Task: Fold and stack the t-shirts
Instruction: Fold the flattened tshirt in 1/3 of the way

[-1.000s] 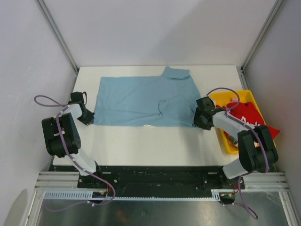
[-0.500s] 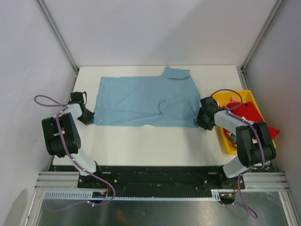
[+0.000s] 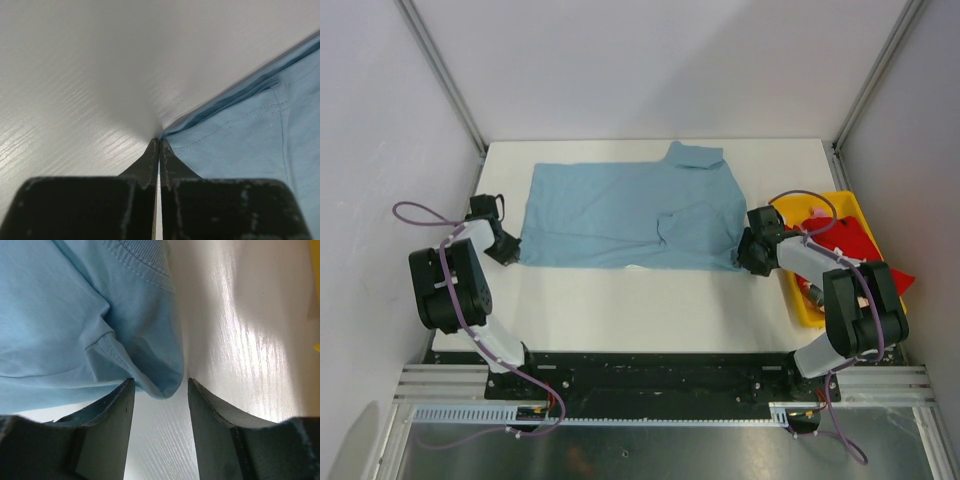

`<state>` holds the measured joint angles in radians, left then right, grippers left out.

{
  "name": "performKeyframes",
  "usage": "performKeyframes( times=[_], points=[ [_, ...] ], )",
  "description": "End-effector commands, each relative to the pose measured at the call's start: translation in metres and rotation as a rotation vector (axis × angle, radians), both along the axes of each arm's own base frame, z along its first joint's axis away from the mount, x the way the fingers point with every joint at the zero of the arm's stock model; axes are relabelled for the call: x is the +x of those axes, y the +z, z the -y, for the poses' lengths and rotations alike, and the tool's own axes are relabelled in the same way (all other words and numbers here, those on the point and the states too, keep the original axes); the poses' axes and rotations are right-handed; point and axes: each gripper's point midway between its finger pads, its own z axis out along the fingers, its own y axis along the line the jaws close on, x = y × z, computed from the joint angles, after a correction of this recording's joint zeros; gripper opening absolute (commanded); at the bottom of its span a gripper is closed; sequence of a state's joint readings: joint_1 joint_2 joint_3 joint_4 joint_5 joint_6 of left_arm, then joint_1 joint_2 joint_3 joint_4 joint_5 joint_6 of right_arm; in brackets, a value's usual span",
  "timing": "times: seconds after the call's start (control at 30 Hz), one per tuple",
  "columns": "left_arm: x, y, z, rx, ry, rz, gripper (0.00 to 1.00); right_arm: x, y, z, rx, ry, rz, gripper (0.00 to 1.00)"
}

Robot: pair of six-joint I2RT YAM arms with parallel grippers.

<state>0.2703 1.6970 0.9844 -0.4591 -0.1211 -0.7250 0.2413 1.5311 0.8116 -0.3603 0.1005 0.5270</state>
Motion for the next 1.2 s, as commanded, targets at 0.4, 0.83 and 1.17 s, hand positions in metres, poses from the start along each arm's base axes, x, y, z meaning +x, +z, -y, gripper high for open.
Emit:
performKeyframes(
  times=[0.4, 0.83, 1.17],
  points=[
    [-0.001, -0.006, -0.004, 0.024, -0.010, -0.030, 0.00, 0.009, 0.002, 0.004, 0.003, -0.044, 0.042, 0.50],
    [-0.006, -0.007, -0.002, 0.016, -0.006, -0.034, 0.00, 0.000, -0.018, 0.009, -0.027, -0.044, -0.027, 0.10],
    [-0.029, 0.011, -0.005, 0.070, 0.019, -0.016, 0.00, -0.033, 0.000, 0.006, 0.014, -0.026, -0.089, 0.00]
  ],
)
